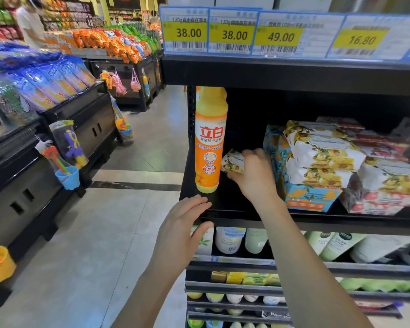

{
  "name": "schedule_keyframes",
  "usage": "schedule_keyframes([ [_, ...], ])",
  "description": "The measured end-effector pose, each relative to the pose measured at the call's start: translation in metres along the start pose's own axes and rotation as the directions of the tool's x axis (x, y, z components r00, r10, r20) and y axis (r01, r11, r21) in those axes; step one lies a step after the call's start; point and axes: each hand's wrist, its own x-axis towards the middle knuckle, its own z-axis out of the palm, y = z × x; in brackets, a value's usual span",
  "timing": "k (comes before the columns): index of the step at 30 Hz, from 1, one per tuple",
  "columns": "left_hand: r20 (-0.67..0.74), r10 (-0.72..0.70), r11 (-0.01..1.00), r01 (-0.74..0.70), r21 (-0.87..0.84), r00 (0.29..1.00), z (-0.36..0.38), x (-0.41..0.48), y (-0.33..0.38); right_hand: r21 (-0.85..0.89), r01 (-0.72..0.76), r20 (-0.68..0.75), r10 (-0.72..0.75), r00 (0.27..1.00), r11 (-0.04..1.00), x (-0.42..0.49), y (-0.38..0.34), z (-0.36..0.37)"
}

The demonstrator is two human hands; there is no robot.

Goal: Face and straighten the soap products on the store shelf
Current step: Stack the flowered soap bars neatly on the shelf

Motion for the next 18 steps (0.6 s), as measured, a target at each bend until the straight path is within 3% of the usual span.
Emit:
schedule_keyframes([
  [7, -0.006, -0.009, 1.0, 0.009, -0.01, 1.0, 0.0, 0.0, 0.002, 0.083, 0.008, -0.109, 0.001, 0.994, 0.996, -0.039, 0.006, 0.005],
  [18, -0.015, -0.018, 1.0, 0.018, -0.009, 1.0, 0.0, 0.0, 0.005, 0.228, -0.046, -0.17, 0.087, 0.982, 0.972, -0.067, 0.003, -0.005],
])
